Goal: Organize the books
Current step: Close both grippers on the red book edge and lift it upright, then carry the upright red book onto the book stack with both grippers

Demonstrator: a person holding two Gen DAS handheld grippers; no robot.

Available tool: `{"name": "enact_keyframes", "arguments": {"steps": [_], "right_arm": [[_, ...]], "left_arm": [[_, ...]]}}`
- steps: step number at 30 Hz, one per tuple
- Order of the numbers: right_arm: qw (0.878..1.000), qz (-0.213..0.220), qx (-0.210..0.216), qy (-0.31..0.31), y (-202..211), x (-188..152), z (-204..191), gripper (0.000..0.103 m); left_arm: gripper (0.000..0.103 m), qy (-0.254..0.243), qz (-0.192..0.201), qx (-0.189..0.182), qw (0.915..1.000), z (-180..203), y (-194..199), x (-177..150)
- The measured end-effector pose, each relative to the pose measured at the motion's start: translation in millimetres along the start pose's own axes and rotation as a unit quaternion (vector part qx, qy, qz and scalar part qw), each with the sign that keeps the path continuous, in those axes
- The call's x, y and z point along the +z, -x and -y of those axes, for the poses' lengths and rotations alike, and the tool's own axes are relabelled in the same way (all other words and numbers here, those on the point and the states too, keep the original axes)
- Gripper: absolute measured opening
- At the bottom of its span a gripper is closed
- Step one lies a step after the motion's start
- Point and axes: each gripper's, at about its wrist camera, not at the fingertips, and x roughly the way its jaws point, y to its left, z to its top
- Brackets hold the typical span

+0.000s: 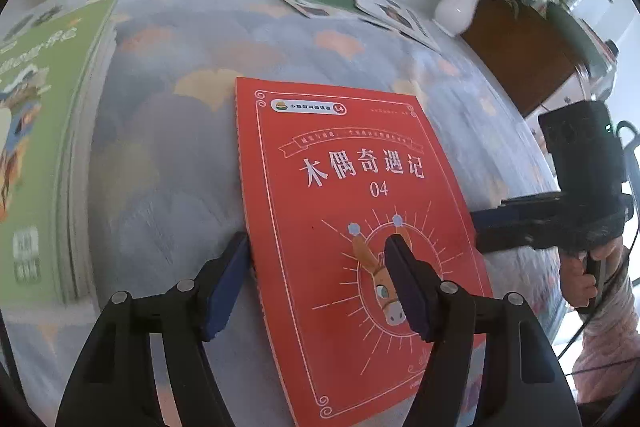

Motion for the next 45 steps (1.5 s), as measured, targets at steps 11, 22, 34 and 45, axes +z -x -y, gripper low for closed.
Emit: {"name": "enact_keyframes", "arguments": {"steps": [11, 22, 34, 45], "right_arm": [[0.999, 0.019, 0.038, -0.026, -2, 19, 21, 0.012], [0.999, 0.013, -0.007, 0.034, 9, 19, -18, 0.014], [0.994, 0.047, -0.013, 0.094, 37, 17, -61, 0.014], [0.991, 0.073, -0.028, 0.112, 47, 27, -85, 0.014]], "left_arm": [[0.052, 0.008, 0.024, 0.051, 0.9984, -5, -7, 13], [0.040, 0.044, 0.019, 0.062, 0.9969, -9, 8, 18], [0.040, 0.038, 0.051, 0.062, 0.9960, -4, 39, 19], [0.040, 0.019, 0.079, 0.060, 0.9949, 1, 59, 26]]}}
